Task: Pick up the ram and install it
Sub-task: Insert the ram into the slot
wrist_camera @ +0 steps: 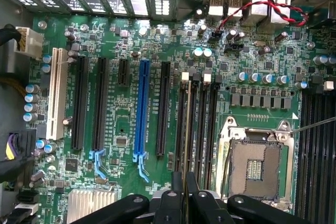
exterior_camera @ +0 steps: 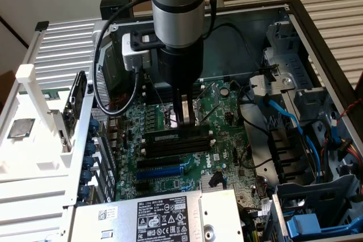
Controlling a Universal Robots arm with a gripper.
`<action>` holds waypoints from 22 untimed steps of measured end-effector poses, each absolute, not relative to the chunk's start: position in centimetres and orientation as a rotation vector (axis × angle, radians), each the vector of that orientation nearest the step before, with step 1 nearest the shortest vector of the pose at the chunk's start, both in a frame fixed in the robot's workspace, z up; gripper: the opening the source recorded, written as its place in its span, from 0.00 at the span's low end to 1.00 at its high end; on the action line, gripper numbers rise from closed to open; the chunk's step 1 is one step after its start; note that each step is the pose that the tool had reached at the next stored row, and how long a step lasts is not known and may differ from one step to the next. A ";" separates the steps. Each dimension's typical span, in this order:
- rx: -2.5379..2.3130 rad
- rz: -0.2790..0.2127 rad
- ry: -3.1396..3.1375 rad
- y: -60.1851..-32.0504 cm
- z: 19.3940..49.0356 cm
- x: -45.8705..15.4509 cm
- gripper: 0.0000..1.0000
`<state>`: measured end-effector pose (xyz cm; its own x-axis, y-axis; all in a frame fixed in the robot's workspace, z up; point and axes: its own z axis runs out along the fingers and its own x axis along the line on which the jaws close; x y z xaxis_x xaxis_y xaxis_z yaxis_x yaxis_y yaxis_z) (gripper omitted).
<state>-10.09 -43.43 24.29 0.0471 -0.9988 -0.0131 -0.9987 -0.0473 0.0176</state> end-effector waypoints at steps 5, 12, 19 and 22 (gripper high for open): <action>2.272 -0.034 -2.163 -43.4 24.0 -10.1 0.13; 2.275 -0.031 -2.164 -43.4 23.8 -10.1 0.13; 2.278 -0.024 -2.167 -43.4 23.8 -10.1 0.13; 2.278 -0.024 -2.166 -43.4 23.8 -10.1 0.13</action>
